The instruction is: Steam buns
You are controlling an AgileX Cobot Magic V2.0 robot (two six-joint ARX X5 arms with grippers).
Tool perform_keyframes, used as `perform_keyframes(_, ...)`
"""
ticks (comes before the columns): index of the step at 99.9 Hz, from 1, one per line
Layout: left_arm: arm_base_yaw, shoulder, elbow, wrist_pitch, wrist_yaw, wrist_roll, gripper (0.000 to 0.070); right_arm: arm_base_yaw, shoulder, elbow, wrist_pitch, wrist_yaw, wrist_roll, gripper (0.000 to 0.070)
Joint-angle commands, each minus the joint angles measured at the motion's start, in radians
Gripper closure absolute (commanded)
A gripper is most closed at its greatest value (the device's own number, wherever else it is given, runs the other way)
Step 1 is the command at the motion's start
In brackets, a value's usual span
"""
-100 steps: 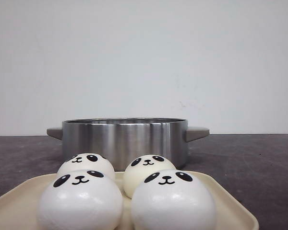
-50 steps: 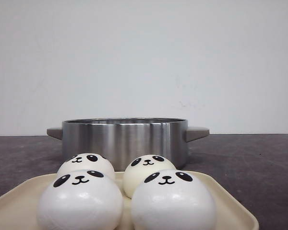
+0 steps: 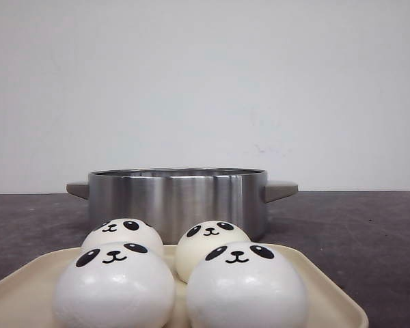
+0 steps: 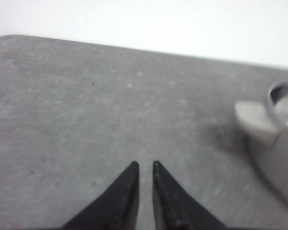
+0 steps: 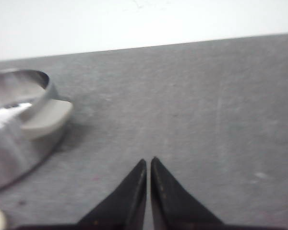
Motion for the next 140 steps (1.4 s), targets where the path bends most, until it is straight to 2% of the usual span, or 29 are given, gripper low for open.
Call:
perform_keyframes(1,0.000,-0.002,-0.013,0.031,0.014,-0.203,0.0700,0.002,-0.001,-0.002,0.019,-0.043,0.121,0.0693)
perform_keyframes(11,0.000,-0.002,0.002,0.031,0.027,-0.316,0.0700,0.002,-0.001,-0.002,0.056,-0.100,0.162,0.0693)
perform_keyframes(20,0.000,-0.002,0.013,0.029,0.090,-0.348,0.0700,0.002,-0.001,-0.002,0.088,-0.117,0.191,0.0693)
perform_keyframes(29,0.000,-0.002,0.031,0.030,0.227,-0.350,0.0700,0.003,-0.001,0.002,0.145,-0.154,0.230,0.0693)
perform_keyframes(40,0.000,0.004,0.084,0.019,0.457,-0.359,0.0697,0.004,-0.001,0.064,0.193,-0.219,0.261,0.0695)
perform_keyframes(46,0.000,0.017,0.133,-0.056,0.548,-0.363,0.0696,0.004,0.000,0.130,0.182,-0.232,0.274,0.0696)
perform_keyframes(52,0.000,0.038,0.201,-0.195,0.589,-0.364,0.0696,0.005,0.000,0.212,0.150,-0.239,0.269,0.0696)
perform_keyframes(61,0.000,0.076,0.319,-0.356,0.592,-0.359,0.0696,0.005,0.020,0.358,0.051,-0.238,0.221,0.0696)
perform_keyframes(73,0.000,0.154,0.486,-0.325,0.592,-0.327,0.0696,0.005,0.102,0.570,-0.119,-0.238,0.077,0.0696)
perform_keyframes(85,-0.005,0.295,0.668,-0.274,0.572,-0.203,0.0695,0.004,0.230,0.759,-0.235,-0.227,-0.053,0.0696)
perform_keyframes(99,-0.039,0.454,0.834,-0.338,0.394,-0.007,0.0694,0.005,0.394,0.935,-0.297,-0.220,-0.150,0.0696)
perform_keyframes(109,-0.040,0.557,0.914,-0.370,0.373,0.029,0.0685,0.005,0.488,1.022,-0.319,-0.220,-0.158,0.0696)
perform_keyframes(116,-0.041,0.608,0.951,-0.371,0.375,0.029,0.0641,0.005,0.531,1.051,-0.321,-0.226,-0.157,0.0696)
perform_keyframes(121,-0.048,0.633,0.968,-0.370,0.375,0.029,0.0547,0.005,0.552,1.057,-0.321,-0.244,-0.157,0.0696)
perform_keyframes(124,-0.055,0.642,0.975,-0.370,0.379,0.029,0.0443,0.005,0.561,1.057,-0.323,-0.261,-0.156,0.0696)
perform_keyframes(131,-0.071,0.649,0.977,-0.370,0.390,0.021,0.0110,0.006,0.576,1.057,-0.346,-0.311,-0.156,0.0680)
perform_keyframes(134,-0.077,0.649,0.977,-0.378,0.391,0.020,0.0000,0.005,0.580,1.057,-0.358,-0.324,-0.154,0.0636)
perform_keyframes(137,-0.082,0.649,0.977,-0.388,0.394,0.021,0.0000,0.005,0.584,1.057,-0.369,-0.326,-0.151,0.0546)
perform_keyframes(140,-0.087,0.648,0.977,-0.402,0.400,0.021,0.0000,0.005,0.586,1.057,-0.381,-0.325,-0.145,0.0427)
